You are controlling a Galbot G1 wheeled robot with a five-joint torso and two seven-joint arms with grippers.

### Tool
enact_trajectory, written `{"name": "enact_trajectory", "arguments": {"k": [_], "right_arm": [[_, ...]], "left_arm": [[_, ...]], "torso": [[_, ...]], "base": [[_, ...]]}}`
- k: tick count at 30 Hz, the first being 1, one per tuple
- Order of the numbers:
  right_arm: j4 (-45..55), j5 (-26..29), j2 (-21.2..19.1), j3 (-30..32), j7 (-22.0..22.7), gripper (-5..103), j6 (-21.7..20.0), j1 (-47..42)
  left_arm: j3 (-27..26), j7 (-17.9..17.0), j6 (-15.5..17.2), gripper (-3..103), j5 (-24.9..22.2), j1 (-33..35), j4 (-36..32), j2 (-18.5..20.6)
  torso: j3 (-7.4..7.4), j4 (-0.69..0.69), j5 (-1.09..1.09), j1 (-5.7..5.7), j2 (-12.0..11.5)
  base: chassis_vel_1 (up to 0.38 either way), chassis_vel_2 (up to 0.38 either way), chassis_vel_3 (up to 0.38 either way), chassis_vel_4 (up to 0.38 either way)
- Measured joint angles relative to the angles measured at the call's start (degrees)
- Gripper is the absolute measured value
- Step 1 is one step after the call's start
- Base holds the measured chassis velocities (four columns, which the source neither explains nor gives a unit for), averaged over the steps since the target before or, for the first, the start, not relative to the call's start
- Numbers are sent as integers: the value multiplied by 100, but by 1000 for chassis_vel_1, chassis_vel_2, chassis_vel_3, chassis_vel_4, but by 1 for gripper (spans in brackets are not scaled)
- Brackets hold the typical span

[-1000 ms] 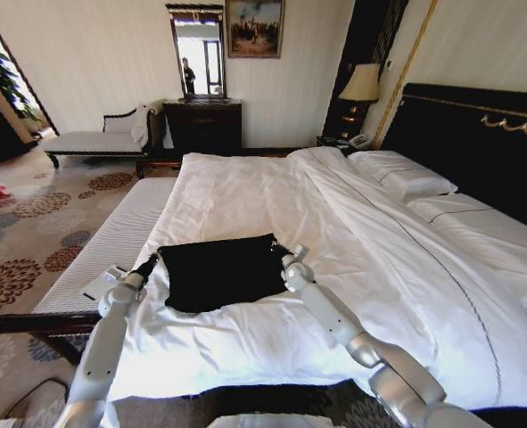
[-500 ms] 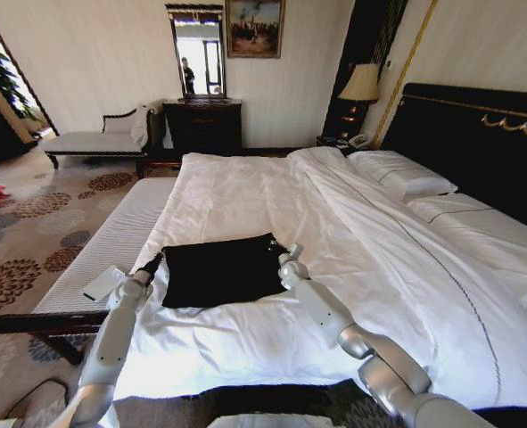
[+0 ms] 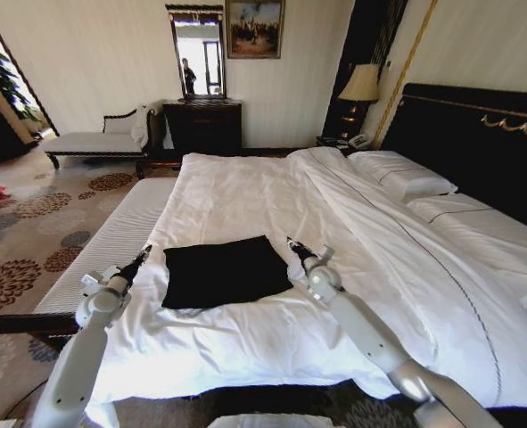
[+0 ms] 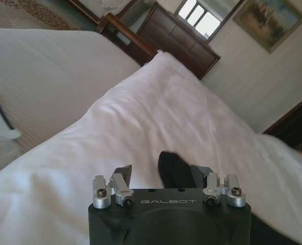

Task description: Fold the clothes on the bed.

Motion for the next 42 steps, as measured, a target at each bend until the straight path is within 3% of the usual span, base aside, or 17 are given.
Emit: {"name": "enact_trajectory", "arguments": {"k": [1,3,4,5,6,8,12,23,29,42], "right_arm": [[0,0,0,0,0,68,0,0],[433,262,-154,67,341,73,-288,-321],[697,475,-212,125,655,79,-507,-527],[697,475,-212,125,655,79,-507,-527],[907,726,-197,197,996,85,-643,-720],[1035,1019,-79,314,1233,94,-663,-890],[1145,1271,128,471,1335,100,-664,-1047],[1175,1384,928,890,1166,100,-659,-1372],[1063,1403,1199,977,1060,100,-636,-1360],[702,1256,1287,861,918,102,-622,-1191]], "left_arm": [[0,0,0,66,0,0,0,0],[-165,-184,191,76,-8,335,-418,37],[-305,-345,321,76,-129,512,-730,30],[-305,-345,321,76,-129,512,-730,30],[-483,-564,471,88,-359,671,-1179,-21],[-687,-815,624,97,-663,810,-1765,-105],[-854,-978,714,99,-934,975,-2469,-204],[-906,-1288,844,100,-1384,1013,-4027,-387],[-865,-1318,901,100,-1390,1050,-4224,-446],[-903,-1329,913,100,-1397,1062,-4173,-433]], "torso": [[0,0,0,0,0],[-1,0,2,-1,1],[-1,4,2,-2,1],[-1,4,2,-2,1],[-1,5,1,-2,1],[0,2,3,-1,1],[1,2,3,1,0],[1,2,2,1,0],[1,3,1,1,0],[1,2,1,1,0]], "base": [[0,0,0,0],[0,0,0,0],[0,0,0,0],[0,0,0,0],[0,0,0,0],[0,0,0,0],[0,0,0,0],[0,0,0,0],[0,0,0,0],[0,0,0,0]]}}
